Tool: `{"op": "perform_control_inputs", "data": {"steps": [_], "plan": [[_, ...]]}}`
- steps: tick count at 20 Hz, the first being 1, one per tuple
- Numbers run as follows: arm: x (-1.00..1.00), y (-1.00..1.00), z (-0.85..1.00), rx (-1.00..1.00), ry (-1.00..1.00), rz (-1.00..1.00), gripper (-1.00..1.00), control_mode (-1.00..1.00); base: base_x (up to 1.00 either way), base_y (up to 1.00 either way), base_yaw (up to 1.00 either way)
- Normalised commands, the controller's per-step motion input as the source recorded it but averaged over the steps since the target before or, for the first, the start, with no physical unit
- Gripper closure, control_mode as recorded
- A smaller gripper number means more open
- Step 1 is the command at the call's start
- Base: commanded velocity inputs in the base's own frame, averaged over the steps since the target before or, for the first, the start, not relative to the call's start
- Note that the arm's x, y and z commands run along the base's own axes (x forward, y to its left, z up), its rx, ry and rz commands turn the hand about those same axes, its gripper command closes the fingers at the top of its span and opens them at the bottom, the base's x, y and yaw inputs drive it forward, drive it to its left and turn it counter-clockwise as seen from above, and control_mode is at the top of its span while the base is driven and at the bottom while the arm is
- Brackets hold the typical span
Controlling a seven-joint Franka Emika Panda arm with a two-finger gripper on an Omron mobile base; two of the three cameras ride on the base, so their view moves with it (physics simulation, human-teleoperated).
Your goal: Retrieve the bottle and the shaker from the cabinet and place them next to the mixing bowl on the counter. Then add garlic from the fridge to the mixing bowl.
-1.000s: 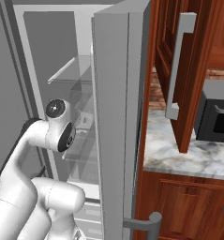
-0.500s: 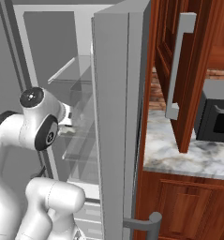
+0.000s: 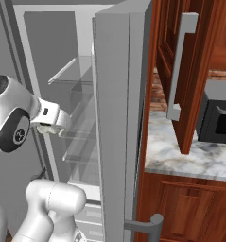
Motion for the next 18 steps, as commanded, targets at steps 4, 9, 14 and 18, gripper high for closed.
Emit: {"op": "perform_control_inputs", "data": {"steps": [4, 9, 14, 18], "plan": [[-0.56, 0.02, 0.39, 0.0, 0.03, 0.0, 1.0, -1.0, 0.0, 0.0, 0.0], [-0.52, 0.06, 0.25, 0.0, 0.04, 0.0, 1.0, -1.0, 0.0, 0.0, 0.0], [-0.34, 0.03, 0.11, 0.0, 0.01, 0.0, 1.0, -1.0, 0.0, 0.0, 0.0], [0.0, 0.0, 0.0, 0.0, 0.0, 0.02, 1.0, -1.0, 0.0, 0.0, 0.0]]}}
